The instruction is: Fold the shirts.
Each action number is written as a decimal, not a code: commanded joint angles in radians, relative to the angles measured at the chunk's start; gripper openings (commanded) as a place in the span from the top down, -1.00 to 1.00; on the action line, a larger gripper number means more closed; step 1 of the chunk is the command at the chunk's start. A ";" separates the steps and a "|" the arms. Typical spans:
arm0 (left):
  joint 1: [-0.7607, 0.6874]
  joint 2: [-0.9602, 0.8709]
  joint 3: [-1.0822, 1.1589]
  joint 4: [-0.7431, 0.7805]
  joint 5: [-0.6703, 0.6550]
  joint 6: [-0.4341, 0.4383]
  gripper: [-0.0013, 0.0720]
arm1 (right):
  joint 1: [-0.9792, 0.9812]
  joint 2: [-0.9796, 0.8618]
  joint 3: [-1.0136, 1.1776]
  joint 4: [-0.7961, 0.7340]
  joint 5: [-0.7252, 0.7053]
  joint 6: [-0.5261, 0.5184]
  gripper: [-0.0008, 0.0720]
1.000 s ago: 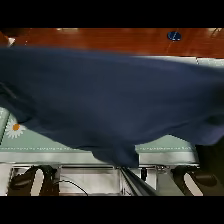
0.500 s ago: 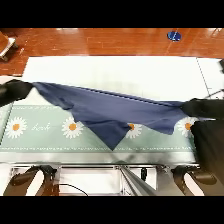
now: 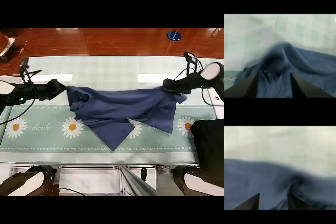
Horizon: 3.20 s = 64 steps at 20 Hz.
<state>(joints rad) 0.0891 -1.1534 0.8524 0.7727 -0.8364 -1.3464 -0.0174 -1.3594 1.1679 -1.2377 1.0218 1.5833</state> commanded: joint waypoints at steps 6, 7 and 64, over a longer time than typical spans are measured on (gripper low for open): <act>0.292 0.068 0.060 0.128 -0.361 0.026 -0.42 | -0.309 0.067 0.117 -0.130 0.172 0.004 -0.14; 0.303 0.114 -0.012 0.108 -0.361 0.026 -0.42 | -0.358 0.117 0.021 -0.122 0.141 0.016 -0.14; -0.236 -0.077 -0.083 -0.332 0.021 0.109 0.93 | -0.341 -0.360 0.184 0.488 0.210 -0.381 0.92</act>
<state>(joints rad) -0.2283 -1.2675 0.6823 0.4419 -0.7811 -1.2621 -0.3851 -1.7370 1.2655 -0.7959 1.1362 1.2369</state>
